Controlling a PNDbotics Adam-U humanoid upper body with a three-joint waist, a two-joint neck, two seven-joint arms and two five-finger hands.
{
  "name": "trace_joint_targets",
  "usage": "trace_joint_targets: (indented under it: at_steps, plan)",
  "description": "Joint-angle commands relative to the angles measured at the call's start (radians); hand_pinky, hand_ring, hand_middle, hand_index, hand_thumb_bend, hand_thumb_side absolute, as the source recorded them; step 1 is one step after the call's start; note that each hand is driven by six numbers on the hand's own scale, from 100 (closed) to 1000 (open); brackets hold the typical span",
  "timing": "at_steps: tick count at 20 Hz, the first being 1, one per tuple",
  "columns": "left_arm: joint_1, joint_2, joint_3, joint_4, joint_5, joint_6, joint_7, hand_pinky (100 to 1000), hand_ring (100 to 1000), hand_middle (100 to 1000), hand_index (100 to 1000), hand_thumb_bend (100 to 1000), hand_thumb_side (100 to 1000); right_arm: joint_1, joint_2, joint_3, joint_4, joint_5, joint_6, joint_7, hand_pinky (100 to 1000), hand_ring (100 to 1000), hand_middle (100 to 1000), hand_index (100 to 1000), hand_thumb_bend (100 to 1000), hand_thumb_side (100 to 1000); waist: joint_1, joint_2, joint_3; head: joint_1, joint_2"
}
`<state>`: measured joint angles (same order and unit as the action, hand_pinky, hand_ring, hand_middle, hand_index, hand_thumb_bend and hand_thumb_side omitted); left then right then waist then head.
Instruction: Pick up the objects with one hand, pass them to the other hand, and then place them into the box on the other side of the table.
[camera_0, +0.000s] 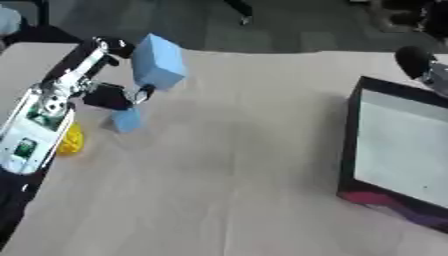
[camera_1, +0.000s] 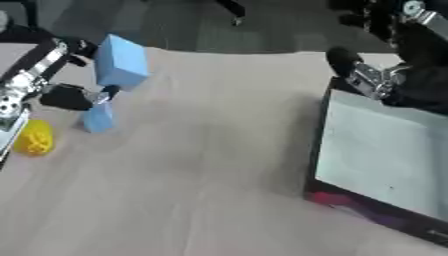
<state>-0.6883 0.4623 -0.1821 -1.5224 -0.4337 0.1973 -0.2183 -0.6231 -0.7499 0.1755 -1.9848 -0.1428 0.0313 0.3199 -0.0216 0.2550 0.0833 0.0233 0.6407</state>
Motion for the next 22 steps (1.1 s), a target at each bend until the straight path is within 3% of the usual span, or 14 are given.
trace_joint_targets:
  at_steps: [1, 5, 16, 22]
  plan:
    - [-0.001, -0.042, -0.005, -0.024, -0.003, -0.019, 0.035, 789, 797, 644, 521, 100, 100, -0.051, 0.006, 0.046, -0.015, 0.039, 0.024, 0.036, 977, 1000, 1000, 983, 243, 496, -0.011, -0.039, 0.001, -0.007, 0.007]
    - [0.013, -0.081, -0.015, -0.033, -0.039, -0.054, 0.069, 790, 798, 639, 517, 100, 100, -0.090, 0.028, 0.078, -0.015, 0.083, 0.058, 0.083, 976, 1000, 1000, 982, 256, 487, -0.012, -0.041, 0.002, -0.012, 0.010]
    - [0.031, -0.144, -0.038, -0.044, -0.082, -0.091, 0.090, 785, 794, 628, 512, 100, 100, -0.158, 0.062, 0.136, -0.006, 0.166, 0.108, 0.116, 967, 1000, 1000, 967, 292, 439, -0.015, -0.041, 0.010, -0.034, 0.017]
    - [0.034, -0.167, -0.053, -0.056, -0.103, -0.124, 0.105, 784, 794, 624, 508, 100, 100, -0.201, 0.093, 0.175, 0.062, 0.214, 0.101, 0.134, 962, 1000, 1000, 968, 335, 414, -0.016, -0.040, 0.016, -0.040, 0.018]
